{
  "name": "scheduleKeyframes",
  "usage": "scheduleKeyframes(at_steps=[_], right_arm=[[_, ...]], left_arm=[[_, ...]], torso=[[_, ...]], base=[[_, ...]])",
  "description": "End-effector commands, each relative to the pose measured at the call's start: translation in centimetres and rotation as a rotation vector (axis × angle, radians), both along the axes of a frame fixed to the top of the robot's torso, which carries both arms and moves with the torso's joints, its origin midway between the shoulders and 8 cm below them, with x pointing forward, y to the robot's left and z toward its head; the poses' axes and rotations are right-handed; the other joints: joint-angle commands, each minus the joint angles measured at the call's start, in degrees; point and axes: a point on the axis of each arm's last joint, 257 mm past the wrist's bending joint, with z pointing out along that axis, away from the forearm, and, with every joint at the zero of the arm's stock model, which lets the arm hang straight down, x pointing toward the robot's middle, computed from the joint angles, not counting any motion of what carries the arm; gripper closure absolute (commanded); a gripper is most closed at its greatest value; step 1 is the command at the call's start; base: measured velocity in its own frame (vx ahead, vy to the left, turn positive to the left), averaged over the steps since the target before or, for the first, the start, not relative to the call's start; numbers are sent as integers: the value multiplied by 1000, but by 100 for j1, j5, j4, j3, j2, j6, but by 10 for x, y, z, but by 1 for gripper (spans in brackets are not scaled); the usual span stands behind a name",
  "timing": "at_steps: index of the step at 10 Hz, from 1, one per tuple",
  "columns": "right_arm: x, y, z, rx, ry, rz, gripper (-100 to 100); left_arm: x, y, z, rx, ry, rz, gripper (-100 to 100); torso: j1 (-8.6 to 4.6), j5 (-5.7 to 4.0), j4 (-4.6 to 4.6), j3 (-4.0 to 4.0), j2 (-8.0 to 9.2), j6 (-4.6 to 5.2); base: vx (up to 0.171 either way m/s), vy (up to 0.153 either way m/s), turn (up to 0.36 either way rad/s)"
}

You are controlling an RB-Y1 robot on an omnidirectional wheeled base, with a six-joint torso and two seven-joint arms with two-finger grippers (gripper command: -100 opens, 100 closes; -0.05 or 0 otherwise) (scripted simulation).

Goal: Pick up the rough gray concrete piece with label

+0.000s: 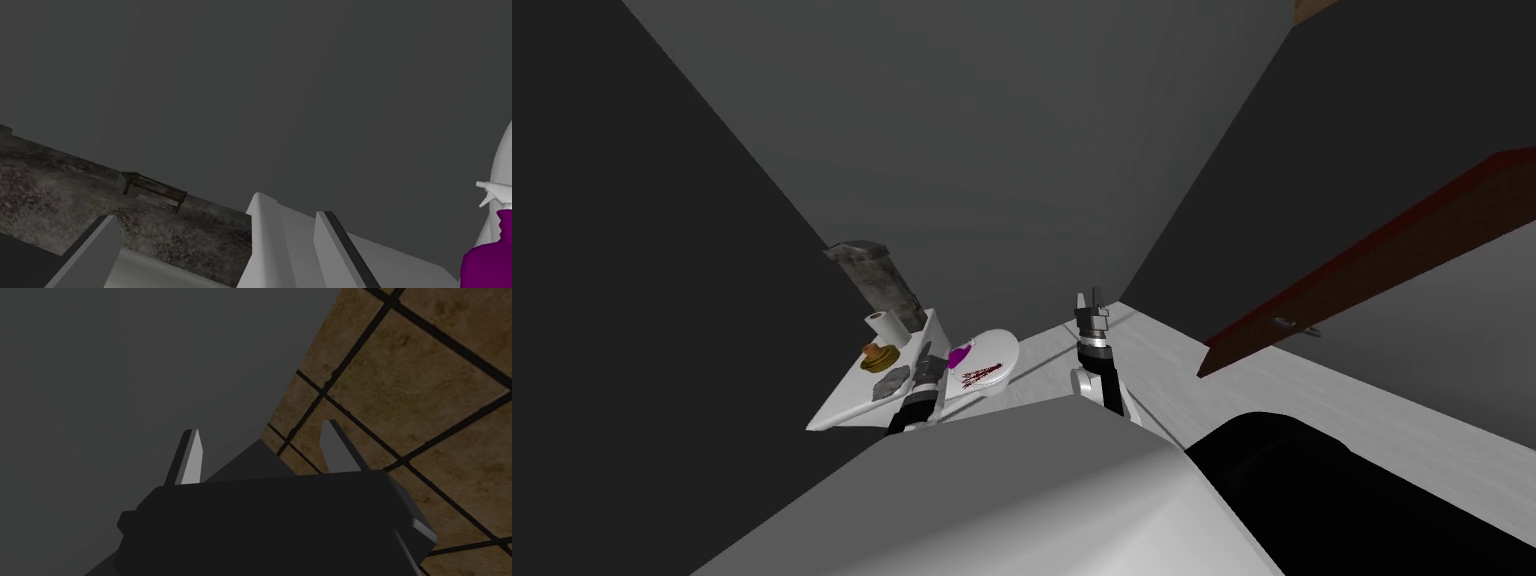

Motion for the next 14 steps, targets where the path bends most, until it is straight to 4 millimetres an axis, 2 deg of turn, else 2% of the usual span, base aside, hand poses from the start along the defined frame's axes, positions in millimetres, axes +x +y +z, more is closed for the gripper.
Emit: scheduleKeyframes(at_steps=[1,6,9,10,11,12,13,14], right_arm=[[0,0,0,0,0,0,0],[0,0,0,0,0,0,0],[0,0,0,0,0,0,0],[0,0,0,0,0,0,0],[0,0,0,0,0,0,0],[0,0,0,0,0,0,0],[0,0,0,0,0,0,0],[0,0,0,0,0,0,0]], left_arm=[[-1,8,-14,-22,26,23,-100],[-12,15,-49,-152,75,126,-100],[-15,16,-53,-183,78,152,-100],[-15,16,-53,-185,78,154,0],[5,-15,-52,-205,72,71,-100],[7,-24,-51,-209,71,55,-100],[24,-46,-48,-220,65,-11,-100],[25,-63,-48,-227,68,-43,-100]], torso=[[0,0,0,0,0,0],[17,4,1,2,2,1],[45,9,1,2,2,0],[21,6,0,-4,-10,2],[2,1,-3,-11,-21,2],[-7,-1,-7,-23,-43,-1],[-14,-3,-10,-29,-53,-2],[-14,-3,-11,-33,-60,0]], base=[[-89,7,88],[-79,63,98],[-66,110,59],[-7,12,-5],[41,-4,342],[62,-16,481],[75,-18,425],[71,-25,444]])
